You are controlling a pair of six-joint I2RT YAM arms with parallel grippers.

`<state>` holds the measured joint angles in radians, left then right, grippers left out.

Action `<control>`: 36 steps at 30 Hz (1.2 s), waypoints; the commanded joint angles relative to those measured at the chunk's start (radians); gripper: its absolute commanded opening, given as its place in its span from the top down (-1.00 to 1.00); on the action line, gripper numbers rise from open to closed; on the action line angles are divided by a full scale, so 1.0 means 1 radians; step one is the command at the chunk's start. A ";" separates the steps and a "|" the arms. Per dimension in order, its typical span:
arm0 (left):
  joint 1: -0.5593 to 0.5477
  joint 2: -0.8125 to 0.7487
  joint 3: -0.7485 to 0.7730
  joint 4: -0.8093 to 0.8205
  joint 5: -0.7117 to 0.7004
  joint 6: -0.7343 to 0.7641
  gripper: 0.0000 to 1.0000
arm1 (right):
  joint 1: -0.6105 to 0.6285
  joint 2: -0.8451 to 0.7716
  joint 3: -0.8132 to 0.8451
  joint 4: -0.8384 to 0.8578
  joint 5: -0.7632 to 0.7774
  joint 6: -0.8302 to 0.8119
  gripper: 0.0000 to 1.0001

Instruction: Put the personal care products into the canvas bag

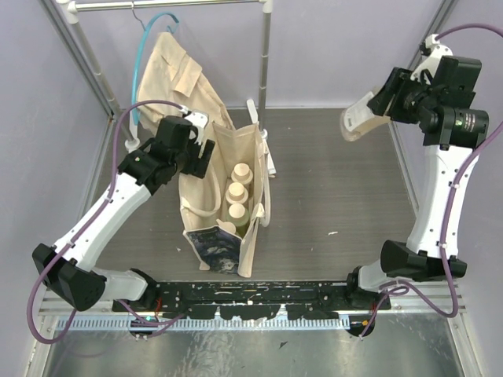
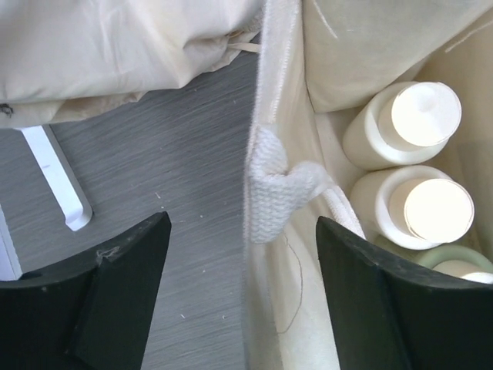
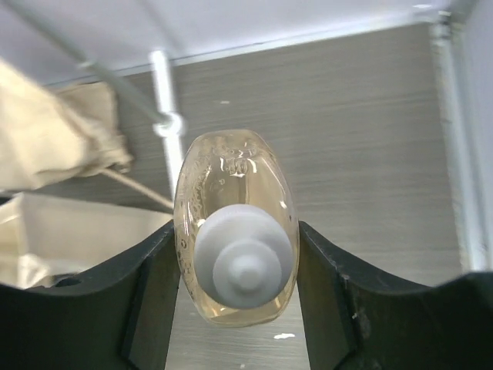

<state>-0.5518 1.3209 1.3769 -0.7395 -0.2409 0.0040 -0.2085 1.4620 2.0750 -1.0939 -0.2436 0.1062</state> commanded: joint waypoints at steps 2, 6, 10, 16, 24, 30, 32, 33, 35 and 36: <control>0.021 -0.017 0.040 0.011 -0.052 -0.008 -0.93 | 0.119 0.027 0.163 0.134 -0.305 0.113 0.98; 0.056 -0.042 0.040 0.006 -0.018 -0.039 -0.96 | 0.261 0.046 0.192 0.208 -0.348 0.165 0.99; 0.082 -0.043 0.029 0.000 0.024 -0.069 -0.96 | 0.420 0.084 0.223 0.256 -0.346 0.184 0.99; 0.084 -0.080 -0.004 -0.002 0.081 -0.081 -0.92 | 0.598 0.156 0.286 0.314 -0.347 0.203 0.99; 0.085 -0.093 -0.052 -0.003 0.158 -0.106 0.03 | 0.752 0.241 0.247 0.353 -0.319 0.192 0.99; 0.085 -0.123 -0.105 0.002 0.153 -0.123 0.49 | 0.833 0.314 0.231 0.350 -0.258 0.154 0.99; 0.084 -0.139 -0.114 -0.004 0.138 -0.124 0.69 | 0.850 0.336 0.227 0.361 -0.251 0.153 0.99; 0.085 -0.145 -0.116 -0.010 0.127 -0.124 0.79 | 0.858 0.346 0.226 0.365 -0.250 0.152 0.99; 0.085 -0.159 -0.118 -0.025 0.104 -0.121 0.99 | 0.877 0.365 0.219 0.377 -0.245 0.153 0.99; 0.085 -0.165 -0.118 -0.031 0.095 -0.119 1.00 | 0.884 0.373 0.212 0.383 -0.243 0.154 0.99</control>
<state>-0.4690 1.2045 1.2701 -0.7521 -0.1081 -0.1173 0.6498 1.8622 2.2627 -0.8940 -0.4774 0.2455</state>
